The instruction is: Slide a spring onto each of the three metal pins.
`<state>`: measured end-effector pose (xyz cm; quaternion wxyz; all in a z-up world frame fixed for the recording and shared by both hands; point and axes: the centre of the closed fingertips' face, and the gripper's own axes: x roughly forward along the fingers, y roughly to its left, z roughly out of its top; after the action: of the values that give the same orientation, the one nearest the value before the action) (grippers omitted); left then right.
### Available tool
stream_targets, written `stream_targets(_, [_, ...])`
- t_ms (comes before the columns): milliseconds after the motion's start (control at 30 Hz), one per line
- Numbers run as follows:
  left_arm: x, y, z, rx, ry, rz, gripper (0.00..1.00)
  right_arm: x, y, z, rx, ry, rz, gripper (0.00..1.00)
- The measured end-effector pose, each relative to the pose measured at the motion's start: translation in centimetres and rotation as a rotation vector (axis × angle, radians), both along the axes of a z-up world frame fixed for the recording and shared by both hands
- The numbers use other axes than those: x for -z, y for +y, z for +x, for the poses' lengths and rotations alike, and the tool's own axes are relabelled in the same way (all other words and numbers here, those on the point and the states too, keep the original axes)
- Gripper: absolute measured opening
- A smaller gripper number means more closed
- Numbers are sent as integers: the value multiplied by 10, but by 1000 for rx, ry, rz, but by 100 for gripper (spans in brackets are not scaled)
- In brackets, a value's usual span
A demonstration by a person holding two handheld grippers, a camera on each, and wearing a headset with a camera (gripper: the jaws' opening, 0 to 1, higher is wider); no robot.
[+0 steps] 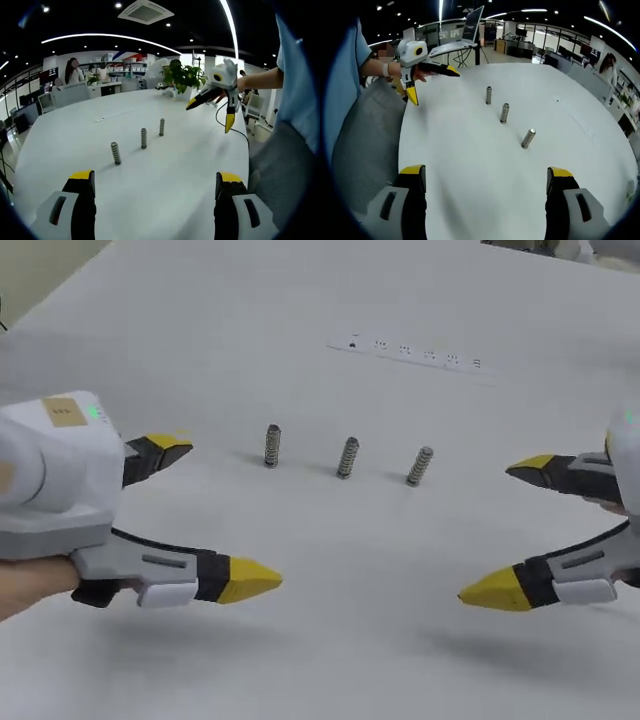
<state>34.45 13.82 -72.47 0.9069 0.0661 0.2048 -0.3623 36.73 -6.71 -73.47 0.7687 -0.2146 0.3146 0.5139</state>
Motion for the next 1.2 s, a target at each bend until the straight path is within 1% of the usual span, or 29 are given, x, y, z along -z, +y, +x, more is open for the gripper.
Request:
stream_targets(33, [-1, 0, -1, 1, -1, 2, 98, 0, -1, -1, 5, 2, 3, 99])
stream_targets(67, [-1, 1, -2, 1, -1, 6, 98, -1, -3, -6, 24, 7, 20, 99])
stream_targets(100, [-2, 2, -2, -3, -2, 7, 98, 0, -6, -9, 36, 6, 24, 99])
stream_targets(267, [-3, 5, -7, -19, 5, 10, 98, 1, -18, -20, 108, 14, 68, 98])
stream_targets(300, [-2, 5, -8, -23, 12, 9, 98, 1, -20, -21, 120, 11, 72, 99])
stream_targets(367, [-1, 6, -10, -30, 24, 16, 98, -3, -23, -21, 154, 1, 101, 99])
stream_targets(400, [-2, 6, -11, -32, 26, 15, 98, -4, -23, -21, 168, -2, 112, 99])
stream_targets(467, [-7, 6, -12, -45, 21, -4, 98, -9, -25, -19, 212, -14, 129, 98])
stream_targets(500, [-10, 8, -12, -57, 22, -15, 98, -16, -21, -17, 242, -19, 167, 99])
stream_targets(533, [-11, 8, -13, -64, 30, -22, 98, -21, -20, -16, 255, -35, 196, 99])
stream_targets(567, [-13, 8, -14, -67, 36, -31, 98, -27, -19, -15, 286, -54, 234, 99])
stream_targets(600, [-13, 9, -14, -67, 34, -28, 98, -28, -19, -16, 307, -52, 252, 99])
stream_targets(633, [-13, 10, -14, -70, 31, -19, 98, -27, -21, -20, 318, -36, 260, 99])
stream_targets(700, [-14, 12, -12, -82, 31, -18, 98, -24, -24, -27, 318, -42, 251, 99])
stream_targets(733, [-14, 12, -11, -91, 29, -23, 98, -22, -24, -30, 319, -39, 250, 99])
stream_targets(767, [-14, 12, -11, -93, 29, -24, 98, -19, -26, -34, 319, -25, 242, 99])
stream_targets(800, [-14, 13, -11, -94, 29, -25, 98, -18, -27, -36, 321, -27, 240, 99])
stream_targets(900, [-12, 13, -12, -96, 31, -18, 98, -18, -32, -39, 333, -28, 235, 99])
stream_targets(967, [-14, 13, -12, -95, 22, -18, 98, -20, -36, -41, 339, -35, 231, 99])
stream_targets(1000, [-13, 13, -13, -95, 31, -22, 98, -21, -38, -41, 346, -39, 231, 99])
stream_targets(1033, [-13, 12, -14, -94, 30, -21, 98, -22, -39, -42, 350, -42, 231, 99])
stream_targets(1200, [-17, 12, -17, -88, 15, -22, 98, -20, -43, -49, 368, -47, 223, 99])
